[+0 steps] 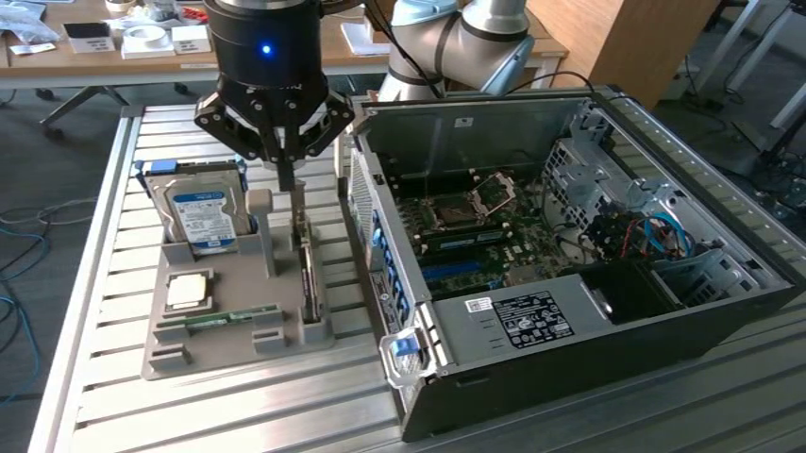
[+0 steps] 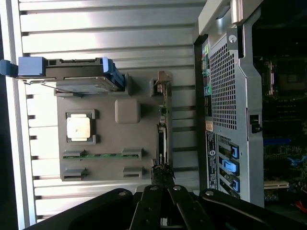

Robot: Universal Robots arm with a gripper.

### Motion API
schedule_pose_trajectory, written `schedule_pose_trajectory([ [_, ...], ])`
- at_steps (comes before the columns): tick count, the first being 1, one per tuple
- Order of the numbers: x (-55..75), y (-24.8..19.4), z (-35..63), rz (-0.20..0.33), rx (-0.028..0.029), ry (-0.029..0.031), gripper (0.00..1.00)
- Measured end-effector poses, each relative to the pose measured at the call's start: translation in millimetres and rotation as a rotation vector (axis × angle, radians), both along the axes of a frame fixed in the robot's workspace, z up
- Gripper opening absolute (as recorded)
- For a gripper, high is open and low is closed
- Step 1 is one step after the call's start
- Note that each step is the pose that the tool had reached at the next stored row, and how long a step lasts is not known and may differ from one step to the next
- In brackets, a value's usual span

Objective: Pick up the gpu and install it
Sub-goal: 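Reach for the gpu, then pick up the gpu and move the gpu toward the slot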

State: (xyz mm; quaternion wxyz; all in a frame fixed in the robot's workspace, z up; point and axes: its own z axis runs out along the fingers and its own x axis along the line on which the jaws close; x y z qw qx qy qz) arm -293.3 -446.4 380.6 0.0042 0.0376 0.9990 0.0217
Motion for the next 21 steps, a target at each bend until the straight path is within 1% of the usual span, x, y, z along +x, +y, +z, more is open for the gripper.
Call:
schedule_pose_trajectory([
  [9, 0.4, 0.0, -2.3, 0.000, 0.0001, 0.0001, 0.11],
  [21, 0.4, 0.0, -2.3, 0.000, 0.0001, 0.0001, 0.11],
])
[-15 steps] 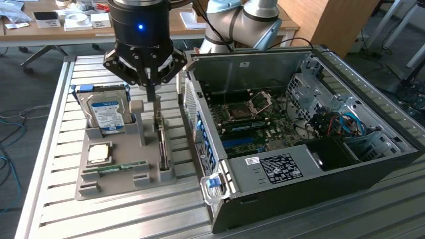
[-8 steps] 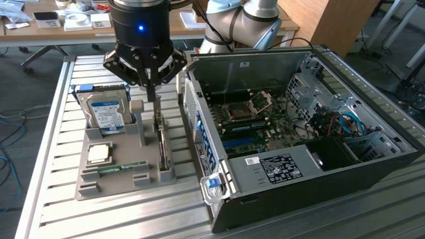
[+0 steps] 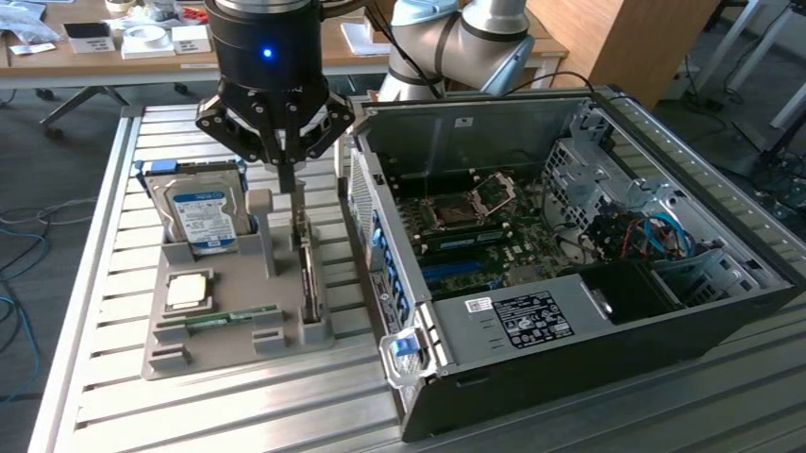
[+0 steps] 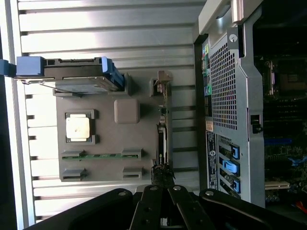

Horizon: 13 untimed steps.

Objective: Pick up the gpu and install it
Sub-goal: 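Pick up the gpu and move the gpu toward the slot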

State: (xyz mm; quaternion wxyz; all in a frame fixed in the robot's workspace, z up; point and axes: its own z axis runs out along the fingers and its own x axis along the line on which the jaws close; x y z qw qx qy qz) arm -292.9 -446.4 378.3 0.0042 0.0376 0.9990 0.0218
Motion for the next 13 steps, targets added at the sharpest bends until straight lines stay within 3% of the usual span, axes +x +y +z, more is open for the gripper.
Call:
schedule_pose_trajectory([
  [6, 0.0, 0.0, 0.0, 0.000, 0.0000, 0.0000, 0.11],
  [9, 0.0, 0.0, 0.0, 0.000, 0.0000, 0.0000, 0.29],
  [13, 0.0, 0.0, 0.0, 0.000, 0.0000, 0.0000, 0.41],
])
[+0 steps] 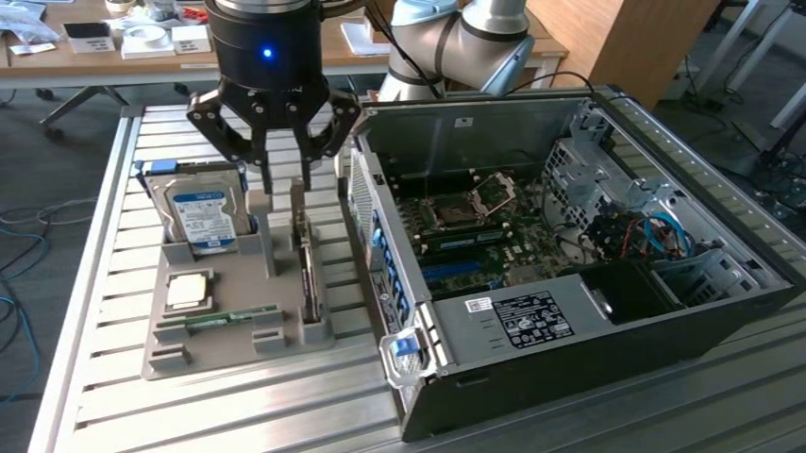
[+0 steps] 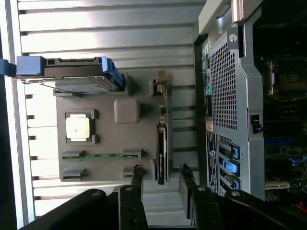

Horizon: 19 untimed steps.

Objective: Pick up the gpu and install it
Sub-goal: 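Pick up the gpu and move the gpu toward the slot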

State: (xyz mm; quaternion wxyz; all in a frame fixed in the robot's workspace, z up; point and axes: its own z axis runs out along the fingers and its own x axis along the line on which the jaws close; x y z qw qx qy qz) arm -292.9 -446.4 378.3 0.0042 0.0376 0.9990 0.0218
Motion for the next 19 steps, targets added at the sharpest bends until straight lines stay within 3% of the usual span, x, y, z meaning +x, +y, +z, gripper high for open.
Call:
schedule_pose_trajectory([
  [1, 0.0, 0.0, 0.0, 0.000, 0.0000, 0.0000, 0.41],
  [2, 0.0, 0.0, 0.0, 0.000, 0.0000, 0.0000, 0.47],
  [7, 0.0, 0.0, -0.2, 0.000, 0.0000, 0.0000, 0.47],
  [19, 0.0, 0.0, -15.8, 0.000, -0.0001, 0.0001, 0.47],
])
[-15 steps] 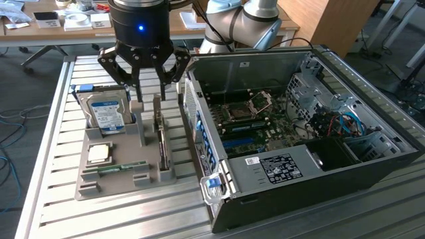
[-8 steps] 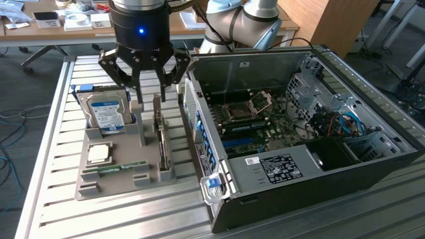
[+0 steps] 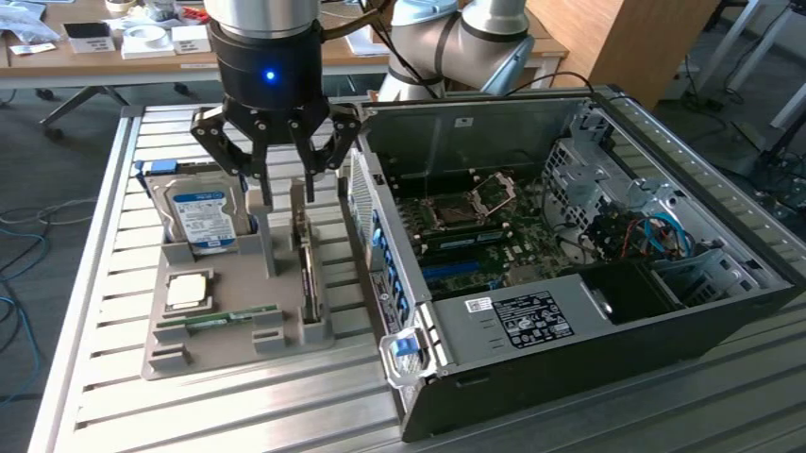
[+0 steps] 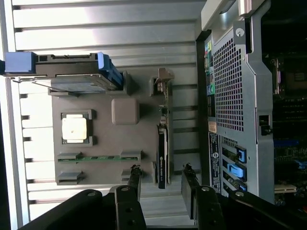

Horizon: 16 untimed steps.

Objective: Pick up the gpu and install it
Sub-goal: 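Pick up the gpu and move the gpu toward the slot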

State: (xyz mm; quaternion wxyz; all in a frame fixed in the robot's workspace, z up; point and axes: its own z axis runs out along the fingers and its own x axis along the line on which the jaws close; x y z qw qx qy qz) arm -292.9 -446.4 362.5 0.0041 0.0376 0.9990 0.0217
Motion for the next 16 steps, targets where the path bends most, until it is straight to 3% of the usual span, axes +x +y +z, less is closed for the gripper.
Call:
schedule_pose_trajectory([
  [7, 0.0, 0.0, -1.0, 0.000, 0.0003, -0.0004, 0.47],
  [16, 0.0, 0.0, -13.3, 0.000, 0.0001, -0.0001, 0.47],
])
